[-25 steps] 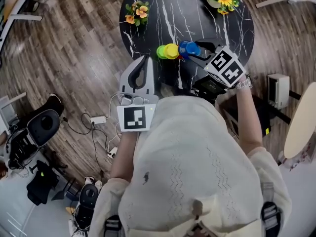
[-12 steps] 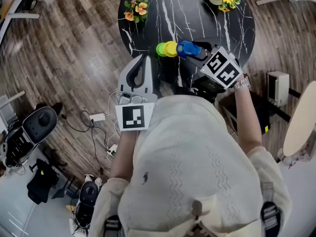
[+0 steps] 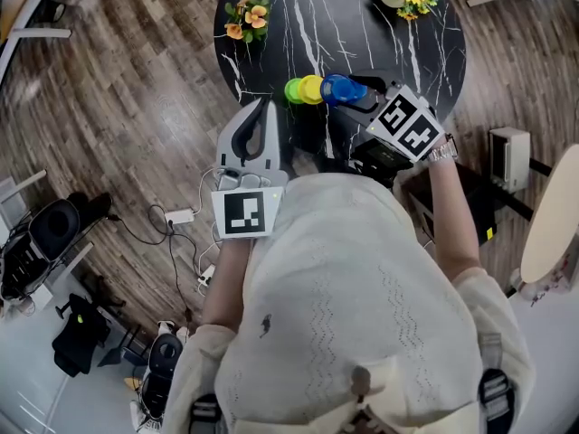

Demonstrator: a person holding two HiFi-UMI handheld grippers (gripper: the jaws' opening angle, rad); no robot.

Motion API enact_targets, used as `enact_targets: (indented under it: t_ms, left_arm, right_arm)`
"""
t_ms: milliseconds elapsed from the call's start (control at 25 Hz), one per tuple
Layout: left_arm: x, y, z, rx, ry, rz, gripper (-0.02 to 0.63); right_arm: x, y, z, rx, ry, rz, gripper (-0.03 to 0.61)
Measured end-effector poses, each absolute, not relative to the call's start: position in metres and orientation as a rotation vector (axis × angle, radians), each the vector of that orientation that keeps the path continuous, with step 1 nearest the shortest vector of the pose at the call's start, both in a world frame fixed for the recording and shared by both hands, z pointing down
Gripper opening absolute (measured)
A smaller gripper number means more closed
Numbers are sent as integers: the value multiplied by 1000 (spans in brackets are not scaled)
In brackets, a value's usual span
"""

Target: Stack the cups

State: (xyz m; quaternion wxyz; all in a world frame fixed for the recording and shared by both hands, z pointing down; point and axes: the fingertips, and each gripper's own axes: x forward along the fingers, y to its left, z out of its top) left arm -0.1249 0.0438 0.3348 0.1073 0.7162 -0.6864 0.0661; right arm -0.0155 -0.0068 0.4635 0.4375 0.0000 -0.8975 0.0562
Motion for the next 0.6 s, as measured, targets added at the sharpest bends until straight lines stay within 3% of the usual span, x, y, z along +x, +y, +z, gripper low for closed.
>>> enact_targets:
  t_ms: [280,400,600]
  left_arm:
    - [-121,39,337,2133,-1999,195,21]
    - [-118,37,335,2148,-1992,192,21]
    - [-111,30,331,2182,-1973,194,21]
  right_arm:
    - [-13,-11,449,32,-2305,182,265]
    - [-5,-24,433,122,-2377,223,231]
    - [15,-47,395,324,-2524,356,118]
